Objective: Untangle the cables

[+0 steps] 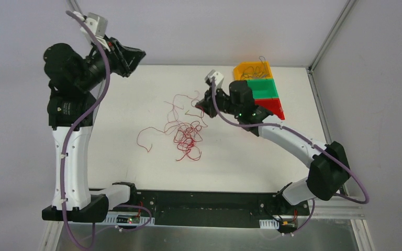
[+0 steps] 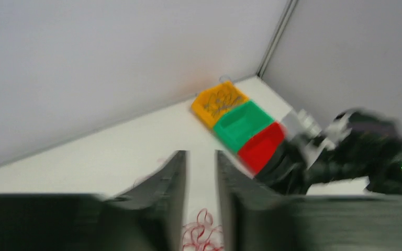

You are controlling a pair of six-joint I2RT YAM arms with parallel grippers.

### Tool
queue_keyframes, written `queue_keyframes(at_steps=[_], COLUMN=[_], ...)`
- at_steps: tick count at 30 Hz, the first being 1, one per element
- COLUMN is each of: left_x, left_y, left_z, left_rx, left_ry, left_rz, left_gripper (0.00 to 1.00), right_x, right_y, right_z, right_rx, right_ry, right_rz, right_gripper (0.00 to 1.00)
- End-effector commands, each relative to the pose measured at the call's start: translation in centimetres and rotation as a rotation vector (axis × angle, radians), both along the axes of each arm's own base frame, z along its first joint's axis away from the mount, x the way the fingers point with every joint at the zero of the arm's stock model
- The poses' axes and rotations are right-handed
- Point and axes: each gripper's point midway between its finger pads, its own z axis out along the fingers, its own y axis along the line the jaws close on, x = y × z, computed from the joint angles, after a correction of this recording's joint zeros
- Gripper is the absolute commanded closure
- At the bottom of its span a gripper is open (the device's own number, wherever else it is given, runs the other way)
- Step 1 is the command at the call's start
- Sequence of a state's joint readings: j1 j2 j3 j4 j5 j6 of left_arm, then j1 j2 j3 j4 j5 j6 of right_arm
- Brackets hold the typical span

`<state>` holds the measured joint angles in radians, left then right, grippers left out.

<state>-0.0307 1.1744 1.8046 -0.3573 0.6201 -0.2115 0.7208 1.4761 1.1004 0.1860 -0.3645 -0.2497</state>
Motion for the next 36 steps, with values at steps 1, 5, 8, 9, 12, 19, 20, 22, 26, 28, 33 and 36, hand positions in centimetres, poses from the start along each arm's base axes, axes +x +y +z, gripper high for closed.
queue_keyframes(at_steps=[1,5,8,9,12,19,20,22,26,28,33,36], left_x=[1.1,-0.9,-0.6,-0.5,0.1,0.4,0.3,0.4,0.7,1.0,1.6,1.7], left_y=[0.0,-2.6,-2.7,-2.7,-2.7,-3.2,-3.3,-3.2,-3.2,-3.1,-2.8,-2.6], left_z=[-8.4,-12.6,-14.1,-14.7,-16.5,-19.5,-19.6,-20.0,-20.6,-21.0,-22.2,-22.7], left_rx=[0.044,0.046,0.044,0.05,0.049,0.044,0.047,0.05,0.054,0.058,0.062,0.066], left_ry=[0.222,0.31,0.346,0.355,0.401,0.482,0.483,0.488,0.501,0.51,0.539,0.548], left_rz=[-0.015,-0.225,-0.232,-0.234,-0.239,-0.277,-0.281,-0.28,-0.275,-0.267,-0.246,-0.235], left_gripper=[0.6,0.3,0.25,0.22,0.21,0.22,0.22,0.21,0.19,0.14,0.01,0.01], right_x=[0.4,-0.9,-0.8,-0.7,0.2,4.5,5.2,6.3,8.6,9.9,13.9,16.5], right_y=[-0.9,-2.3,-3.7,-4.2,-5.8,-10.5,-11.2,-12.4,-14.3,-15.0,-17.1,-19.1], right_z=[17.7,26.3,30.1,31.0,33.4,35.0,34.8,34.2,32.4,31.1,27.5,25.7], right_rx=[0.294,0.4,0.435,0.443,0.471,0.46,0.455,0.441,0.425,0.413,0.374,0.356], right_ry=[-0.175,-0.265,-0.317,-0.331,-0.372,-0.468,-0.473,-0.469,-0.439,-0.418,-0.37,-0.347], right_rz=[-0.031,-0.011,-0.032,-0.044,-0.087,-0.23,-0.25,-0.278,-0.326,-0.347,-0.42,-0.478], right_gripper=[1.0,1.0,1.0,1.0,1.0,1.0,1.0,1.0,1.0,1.0,1.0,1.0])
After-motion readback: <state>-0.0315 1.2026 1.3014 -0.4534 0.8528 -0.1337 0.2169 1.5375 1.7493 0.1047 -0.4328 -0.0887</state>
